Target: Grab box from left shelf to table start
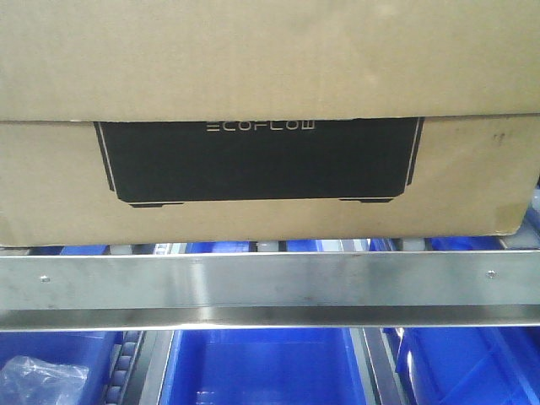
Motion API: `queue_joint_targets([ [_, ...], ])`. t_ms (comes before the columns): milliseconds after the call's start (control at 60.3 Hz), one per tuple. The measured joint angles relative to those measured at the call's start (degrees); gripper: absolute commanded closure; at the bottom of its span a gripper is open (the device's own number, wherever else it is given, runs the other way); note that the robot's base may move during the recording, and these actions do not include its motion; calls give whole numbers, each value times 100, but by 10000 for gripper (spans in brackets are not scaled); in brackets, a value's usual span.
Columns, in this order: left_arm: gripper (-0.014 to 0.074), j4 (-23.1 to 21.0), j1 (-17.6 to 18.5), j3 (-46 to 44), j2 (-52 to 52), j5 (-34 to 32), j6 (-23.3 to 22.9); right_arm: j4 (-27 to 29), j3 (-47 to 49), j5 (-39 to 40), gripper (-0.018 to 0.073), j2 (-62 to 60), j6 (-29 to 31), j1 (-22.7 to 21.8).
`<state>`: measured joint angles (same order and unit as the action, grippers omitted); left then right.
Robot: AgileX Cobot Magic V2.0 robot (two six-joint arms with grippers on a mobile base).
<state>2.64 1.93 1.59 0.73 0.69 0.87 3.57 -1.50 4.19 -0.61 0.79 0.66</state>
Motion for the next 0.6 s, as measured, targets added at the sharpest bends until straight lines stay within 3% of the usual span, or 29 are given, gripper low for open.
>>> queue_joint_targets([
  [597, 664, 0, 0, 0, 0, 0, 0, 0, 0, 0, 541, 0, 0, 0],
])
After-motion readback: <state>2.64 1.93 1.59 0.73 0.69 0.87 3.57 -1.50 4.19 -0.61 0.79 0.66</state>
